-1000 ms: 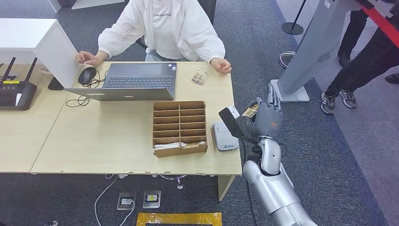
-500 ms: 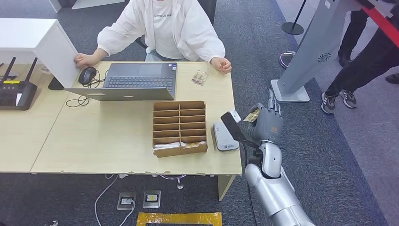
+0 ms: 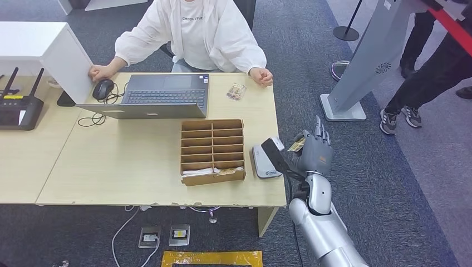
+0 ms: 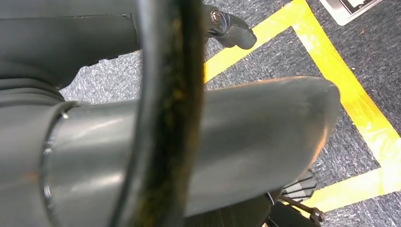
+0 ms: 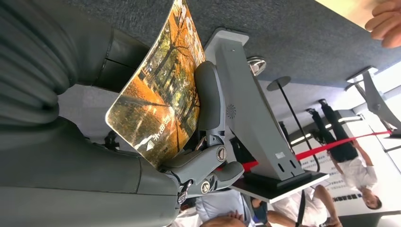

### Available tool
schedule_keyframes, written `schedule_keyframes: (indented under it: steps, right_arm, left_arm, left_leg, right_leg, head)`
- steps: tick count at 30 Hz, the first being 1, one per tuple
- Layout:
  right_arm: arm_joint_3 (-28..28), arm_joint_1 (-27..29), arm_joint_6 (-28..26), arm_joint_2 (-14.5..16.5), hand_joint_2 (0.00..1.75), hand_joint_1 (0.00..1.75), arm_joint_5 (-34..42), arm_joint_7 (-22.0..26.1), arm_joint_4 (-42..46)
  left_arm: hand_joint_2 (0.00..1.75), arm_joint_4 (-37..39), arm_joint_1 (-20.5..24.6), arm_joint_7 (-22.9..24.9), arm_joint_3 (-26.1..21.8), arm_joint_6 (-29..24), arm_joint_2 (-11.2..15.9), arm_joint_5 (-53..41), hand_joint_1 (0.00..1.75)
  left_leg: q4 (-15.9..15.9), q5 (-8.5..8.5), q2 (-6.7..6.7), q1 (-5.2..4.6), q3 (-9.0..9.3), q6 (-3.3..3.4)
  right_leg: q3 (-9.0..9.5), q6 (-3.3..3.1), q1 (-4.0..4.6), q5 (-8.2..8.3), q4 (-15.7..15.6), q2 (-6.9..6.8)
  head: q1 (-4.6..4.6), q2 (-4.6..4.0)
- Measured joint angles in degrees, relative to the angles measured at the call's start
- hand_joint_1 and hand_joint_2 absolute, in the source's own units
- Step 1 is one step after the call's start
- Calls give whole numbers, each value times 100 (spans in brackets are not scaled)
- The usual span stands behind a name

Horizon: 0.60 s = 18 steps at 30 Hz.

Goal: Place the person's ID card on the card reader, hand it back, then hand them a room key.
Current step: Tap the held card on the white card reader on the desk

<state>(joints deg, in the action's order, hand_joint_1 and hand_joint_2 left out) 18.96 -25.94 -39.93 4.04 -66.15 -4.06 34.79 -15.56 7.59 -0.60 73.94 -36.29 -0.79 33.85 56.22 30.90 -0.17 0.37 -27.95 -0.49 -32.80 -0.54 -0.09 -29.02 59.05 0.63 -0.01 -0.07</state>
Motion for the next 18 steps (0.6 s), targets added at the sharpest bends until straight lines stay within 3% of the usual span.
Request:
schedule_keyframes:
  steps: [18]
  right_arm:
    - [331, -1, 2, 50, 175, 175, 97, -5, -366]
  left_arm:
    - [0, 0, 22, 3, 0, 32, 0, -43, 0]
  left_leg:
    - [0, 0, 0, 0, -2, 0]
  right_leg:
    - [0, 0, 0, 0, 1, -4]
  head:
    - [1, 1]
